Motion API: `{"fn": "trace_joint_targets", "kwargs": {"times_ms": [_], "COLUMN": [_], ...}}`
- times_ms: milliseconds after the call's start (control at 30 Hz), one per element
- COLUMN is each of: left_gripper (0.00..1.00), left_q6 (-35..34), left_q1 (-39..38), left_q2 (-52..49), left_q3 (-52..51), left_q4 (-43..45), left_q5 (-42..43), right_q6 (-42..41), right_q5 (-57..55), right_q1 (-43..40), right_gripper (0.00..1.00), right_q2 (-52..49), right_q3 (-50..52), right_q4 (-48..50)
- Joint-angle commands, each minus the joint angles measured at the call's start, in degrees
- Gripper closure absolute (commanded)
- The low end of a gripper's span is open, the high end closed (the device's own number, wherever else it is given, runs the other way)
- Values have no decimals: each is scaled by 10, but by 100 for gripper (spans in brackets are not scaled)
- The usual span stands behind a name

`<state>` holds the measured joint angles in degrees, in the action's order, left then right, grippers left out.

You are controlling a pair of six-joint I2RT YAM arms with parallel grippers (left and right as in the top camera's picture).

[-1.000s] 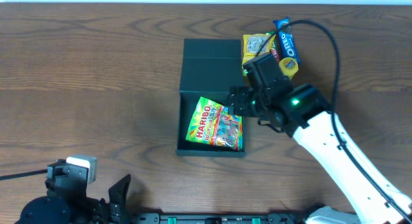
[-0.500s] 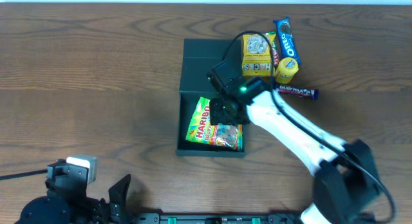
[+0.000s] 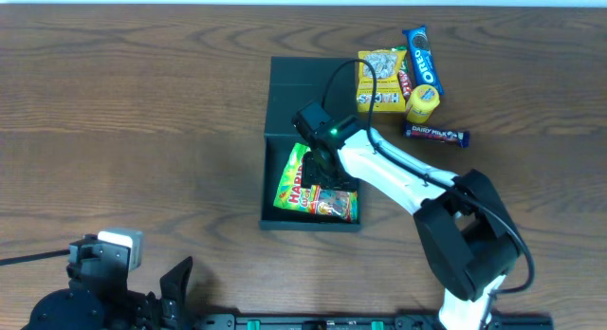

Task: Pack container
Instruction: 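Press the Haribo bag flat inside the box with the right gripper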

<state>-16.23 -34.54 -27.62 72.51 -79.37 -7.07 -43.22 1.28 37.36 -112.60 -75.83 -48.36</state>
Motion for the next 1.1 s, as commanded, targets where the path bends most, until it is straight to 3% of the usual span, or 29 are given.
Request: {"fn": "trace_joint_targets", "kwargs": {"times_ms": [0, 567, 1067], "left_gripper": [5, 5, 5], "left_q6": [8, 8, 8], "left_q1": [1, 1, 1], "left_q2": [0, 0, 0], "left_q3": [7, 7, 7], "left_q4": [1, 1, 1], "left_q5": [-4, -4, -4], "right_q6": [-20, 172, 280], "right_q5": [-19, -91, -136], "right_q1": [5, 9, 10], "right_gripper": [34, 32, 34], "right_q2": [-33, -49, -49], "right_q3": [-3, -3, -3], "right_q4": [2, 3, 23]}}
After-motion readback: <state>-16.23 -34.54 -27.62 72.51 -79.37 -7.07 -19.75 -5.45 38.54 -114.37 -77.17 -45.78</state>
